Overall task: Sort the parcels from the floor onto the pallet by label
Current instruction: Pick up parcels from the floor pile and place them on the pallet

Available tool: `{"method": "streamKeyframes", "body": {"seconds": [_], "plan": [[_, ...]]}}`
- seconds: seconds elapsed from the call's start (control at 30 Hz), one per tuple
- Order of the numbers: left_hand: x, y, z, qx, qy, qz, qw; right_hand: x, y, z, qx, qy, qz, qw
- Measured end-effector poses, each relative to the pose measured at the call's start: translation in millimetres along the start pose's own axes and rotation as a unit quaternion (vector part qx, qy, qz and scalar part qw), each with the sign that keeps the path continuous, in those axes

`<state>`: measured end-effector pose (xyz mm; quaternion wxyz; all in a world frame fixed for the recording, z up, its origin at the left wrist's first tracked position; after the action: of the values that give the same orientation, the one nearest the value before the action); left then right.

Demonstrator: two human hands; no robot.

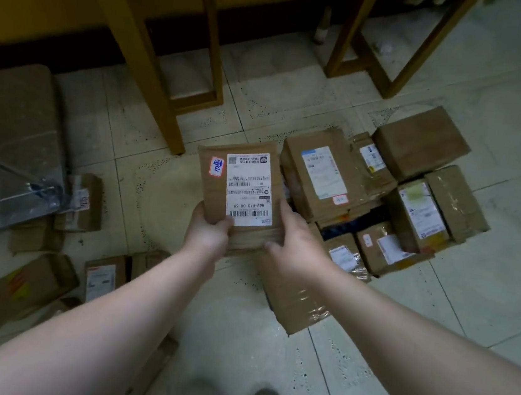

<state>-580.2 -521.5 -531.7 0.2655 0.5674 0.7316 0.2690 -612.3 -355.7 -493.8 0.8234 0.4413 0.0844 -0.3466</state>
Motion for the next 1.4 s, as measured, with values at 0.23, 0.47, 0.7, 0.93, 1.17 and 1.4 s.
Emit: {"method": "streamKeyframes", "body": {"seconds": [0.23, 0.47, 0.7, 0.93, 1.17, 1.4], "plan": [[18.5, -49.5, -8.5, -0.009, 0.055, -0.002, 0.998, -33.0, -42.5, -7.5, 0.010, 0.057, 0.007, 0.998], [34.7, -97.0, 14.8, -0.038, 0.077, -0.016, 0.996, -77.2, -90.1, -54.1, 0.070, 0.181, -0.001, 0.981], [73.6, -108.1, 37.8, -0.055, 0.071, -0.055, 0.994, -94.1, -118.7, -98.0, 0.086, 0.294, 0.047, 0.951], [90.4, -123.2, 58.1, -0.086, 0.070, -0.050, 0.993, -87.6, -129.3, -122.6, 0.041, 0.310, 0.085, 0.946], [89.5, -133.3, 73.1, -0.124, 0.052, -0.040, 0.990, -87.0, -129.5, -126.4, 0.012, 0.319, 0.067, 0.945], [87.9, -137.9, 76.8, -0.112, 0.034, -0.040, 0.992, -86.5, -130.9, -127.1, 0.011, 0.325, 0.061, 0.944]]}}
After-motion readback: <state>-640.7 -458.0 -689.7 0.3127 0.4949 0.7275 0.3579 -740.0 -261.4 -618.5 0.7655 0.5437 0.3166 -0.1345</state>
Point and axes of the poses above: each hand's wrist, its own y-axis away from the middle knuckle, its own x-axis out of the palm, z = x × y, the point moved 9 cm from there along -y, towards the middle knuckle, and after that the axes turned 13 degrees about z, right-handed, at the moved point
